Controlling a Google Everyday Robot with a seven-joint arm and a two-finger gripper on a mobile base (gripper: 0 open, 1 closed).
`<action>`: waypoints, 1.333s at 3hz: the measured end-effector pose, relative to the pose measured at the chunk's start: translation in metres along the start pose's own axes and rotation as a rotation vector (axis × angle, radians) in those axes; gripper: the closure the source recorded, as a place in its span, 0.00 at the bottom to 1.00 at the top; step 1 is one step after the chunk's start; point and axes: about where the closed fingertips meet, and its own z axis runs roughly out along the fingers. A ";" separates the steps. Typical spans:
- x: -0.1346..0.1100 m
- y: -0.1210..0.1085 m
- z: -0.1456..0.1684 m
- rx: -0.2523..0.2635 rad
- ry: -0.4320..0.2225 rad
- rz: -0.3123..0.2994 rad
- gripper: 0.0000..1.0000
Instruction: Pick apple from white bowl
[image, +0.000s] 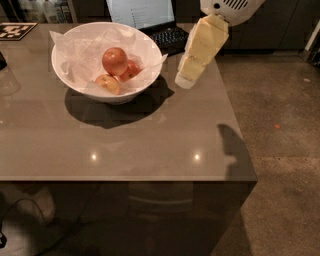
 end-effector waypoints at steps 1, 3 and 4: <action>-0.038 -0.012 0.021 -0.036 -0.043 -0.012 0.00; -0.125 -0.049 0.070 -0.081 -0.051 -0.053 0.00; -0.140 -0.057 0.098 -0.124 -0.080 -0.051 0.00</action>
Offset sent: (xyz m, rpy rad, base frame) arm 0.0978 0.1245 0.0048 0.0234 0.0736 0.1186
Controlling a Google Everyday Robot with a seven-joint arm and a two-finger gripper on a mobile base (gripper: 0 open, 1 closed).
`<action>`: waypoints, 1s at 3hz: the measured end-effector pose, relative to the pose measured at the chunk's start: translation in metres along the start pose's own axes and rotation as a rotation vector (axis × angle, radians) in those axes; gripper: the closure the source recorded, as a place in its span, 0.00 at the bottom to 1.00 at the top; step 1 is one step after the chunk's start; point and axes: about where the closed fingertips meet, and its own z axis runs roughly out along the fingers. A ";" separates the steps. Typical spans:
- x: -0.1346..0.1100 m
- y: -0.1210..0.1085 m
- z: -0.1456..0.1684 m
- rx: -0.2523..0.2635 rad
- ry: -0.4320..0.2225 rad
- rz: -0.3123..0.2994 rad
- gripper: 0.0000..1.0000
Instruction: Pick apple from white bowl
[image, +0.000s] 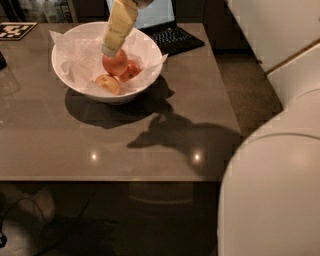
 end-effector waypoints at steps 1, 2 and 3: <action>-0.013 -0.013 0.031 -0.041 -0.007 0.007 0.00; -0.018 -0.024 0.054 -0.064 0.001 0.018 0.00; -0.014 -0.035 0.077 -0.074 0.024 0.040 0.00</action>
Offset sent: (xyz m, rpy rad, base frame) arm 0.0551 0.0361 -0.0450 -0.0236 0.1300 0.0221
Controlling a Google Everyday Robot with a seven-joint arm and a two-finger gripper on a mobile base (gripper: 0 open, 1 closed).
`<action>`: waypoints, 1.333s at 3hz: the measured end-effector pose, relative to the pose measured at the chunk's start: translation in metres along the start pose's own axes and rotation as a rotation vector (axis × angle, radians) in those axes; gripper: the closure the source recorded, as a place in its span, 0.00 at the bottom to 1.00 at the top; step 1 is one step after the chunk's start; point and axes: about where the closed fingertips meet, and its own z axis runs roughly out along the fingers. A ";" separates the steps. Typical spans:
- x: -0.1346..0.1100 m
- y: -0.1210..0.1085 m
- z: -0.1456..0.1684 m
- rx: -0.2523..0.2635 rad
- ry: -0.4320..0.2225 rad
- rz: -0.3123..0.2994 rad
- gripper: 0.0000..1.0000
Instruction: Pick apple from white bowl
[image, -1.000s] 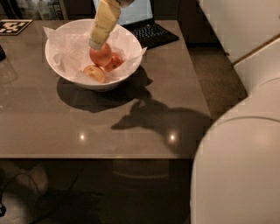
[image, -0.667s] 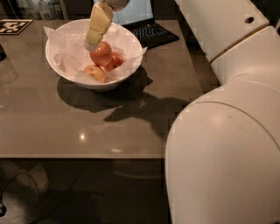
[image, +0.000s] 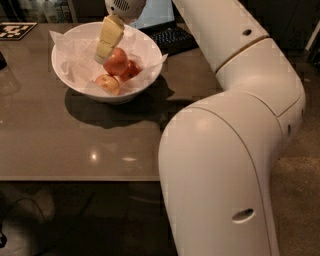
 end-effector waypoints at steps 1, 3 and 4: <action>0.007 -0.011 0.017 -0.006 0.021 0.030 0.00; 0.014 -0.012 0.052 -0.047 0.062 0.068 0.00; 0.016 -0.009 0.062 -0.054 0.073 0.069 0.00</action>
Offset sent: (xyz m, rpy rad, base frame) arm 0.0176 -0.0115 -0.0482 -0.0891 0.1265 -0.0518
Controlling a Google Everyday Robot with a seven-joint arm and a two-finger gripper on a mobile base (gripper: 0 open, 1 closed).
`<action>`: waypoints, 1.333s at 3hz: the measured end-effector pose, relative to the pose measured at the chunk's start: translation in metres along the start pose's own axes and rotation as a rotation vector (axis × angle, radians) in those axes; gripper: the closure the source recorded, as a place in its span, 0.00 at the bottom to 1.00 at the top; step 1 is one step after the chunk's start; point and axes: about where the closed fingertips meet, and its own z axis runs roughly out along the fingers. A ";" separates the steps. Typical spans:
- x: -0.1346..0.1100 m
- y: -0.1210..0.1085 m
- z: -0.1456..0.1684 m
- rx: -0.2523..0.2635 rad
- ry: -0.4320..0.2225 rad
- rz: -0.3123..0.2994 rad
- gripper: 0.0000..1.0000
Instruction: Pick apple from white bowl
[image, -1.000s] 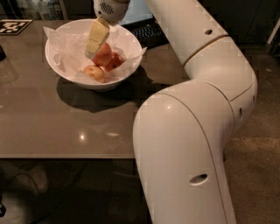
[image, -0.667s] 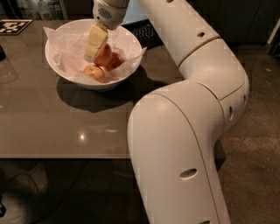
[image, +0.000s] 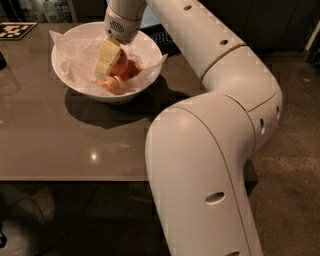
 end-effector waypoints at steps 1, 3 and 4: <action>-0.005 -0.003 0.004 0.008 -0.014 -0.001 0.19; -0.008 -0.005 0.007 0.012 -0.021 -0.001 0.66; -0.008 -0.005 0.007 0.012 -0.021 -0.001 0.88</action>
Offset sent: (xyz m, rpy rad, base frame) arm 0.0036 0.0039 -0.0013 0.0090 -0.0087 -0.0018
